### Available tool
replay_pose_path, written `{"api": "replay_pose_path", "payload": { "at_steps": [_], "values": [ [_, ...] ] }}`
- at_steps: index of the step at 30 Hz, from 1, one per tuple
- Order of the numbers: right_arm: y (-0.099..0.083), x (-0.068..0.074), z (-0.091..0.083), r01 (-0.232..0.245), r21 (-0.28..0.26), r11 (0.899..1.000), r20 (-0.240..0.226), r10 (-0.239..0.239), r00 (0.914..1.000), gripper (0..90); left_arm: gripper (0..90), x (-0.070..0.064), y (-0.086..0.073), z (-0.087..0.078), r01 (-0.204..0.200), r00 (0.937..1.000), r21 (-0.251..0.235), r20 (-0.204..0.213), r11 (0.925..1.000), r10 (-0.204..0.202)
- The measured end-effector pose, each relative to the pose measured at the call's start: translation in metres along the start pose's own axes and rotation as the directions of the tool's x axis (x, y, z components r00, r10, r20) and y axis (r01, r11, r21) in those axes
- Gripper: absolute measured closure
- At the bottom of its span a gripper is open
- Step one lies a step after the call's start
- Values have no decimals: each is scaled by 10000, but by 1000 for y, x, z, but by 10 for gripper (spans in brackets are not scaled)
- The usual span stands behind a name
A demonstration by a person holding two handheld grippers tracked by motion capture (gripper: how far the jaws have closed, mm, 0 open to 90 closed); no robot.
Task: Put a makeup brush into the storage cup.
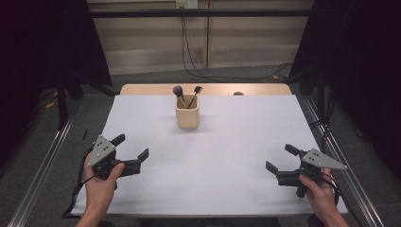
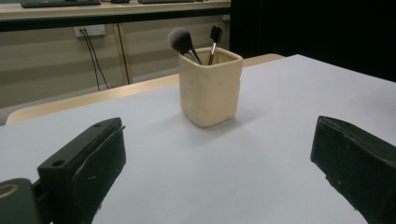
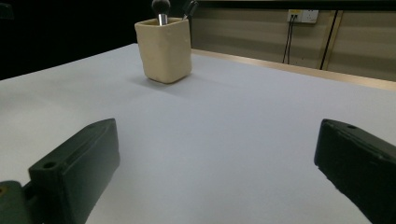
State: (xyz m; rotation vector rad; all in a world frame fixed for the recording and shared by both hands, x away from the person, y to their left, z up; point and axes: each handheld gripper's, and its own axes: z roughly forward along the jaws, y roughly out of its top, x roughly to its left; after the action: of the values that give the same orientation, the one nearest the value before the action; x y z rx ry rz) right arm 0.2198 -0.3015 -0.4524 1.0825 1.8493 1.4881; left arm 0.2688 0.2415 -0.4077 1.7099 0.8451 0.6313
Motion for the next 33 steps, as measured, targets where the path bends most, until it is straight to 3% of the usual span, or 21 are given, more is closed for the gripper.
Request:
{"api": "replay_pose_path", "payload": {
  "at_steps": [4,9,11,17,20,25,28,31,33],
  "values": [
    [0,0,0,9,10,10000,21,-9,10000,0,32,3,-6,-6,131,9995,1,-294,9999,-131],
    [0,0,-1,55,23,10000,29,-55,10000,0,31,2,-12,-12,-68,9990,251,-445,9997,79],
    [0,0,-1,44,20,10000,40,-44,10000,0,31,-1,-13,-14,40,9991,103,-411,9999,-35],
    [0,0,-1,83,29,10000,18,-83,10000,0,31,-3,-17,-17,-168,9990,-18,-414,9999,167],
    [-1,0,-1,79,19,10000,23,-79,10000,0,32,1,-22,-18,95,9990,-76,-426,9999,-98],
    [-1,1,-1,79,27,10000,-2,-79,10000,0,26,2,-25,-19,-197,9978,-352,-646,9992,174],
    [0,1,-1,110,35,9999,-4,-110,9999,0,23,0,-27,-17,-275,9977,-89,-615,9996,269],
    [0,1,-1,122,17,9999,-10,-122,9999,0,21,1,-28,-15,-166,9979,-39,-625,9999,164],
    [-1,0,-2,124,26,9999,12,-124,9999,0,22,6,-30,-16,235,9982,-78,-550,9997,-239]
  ]
}}
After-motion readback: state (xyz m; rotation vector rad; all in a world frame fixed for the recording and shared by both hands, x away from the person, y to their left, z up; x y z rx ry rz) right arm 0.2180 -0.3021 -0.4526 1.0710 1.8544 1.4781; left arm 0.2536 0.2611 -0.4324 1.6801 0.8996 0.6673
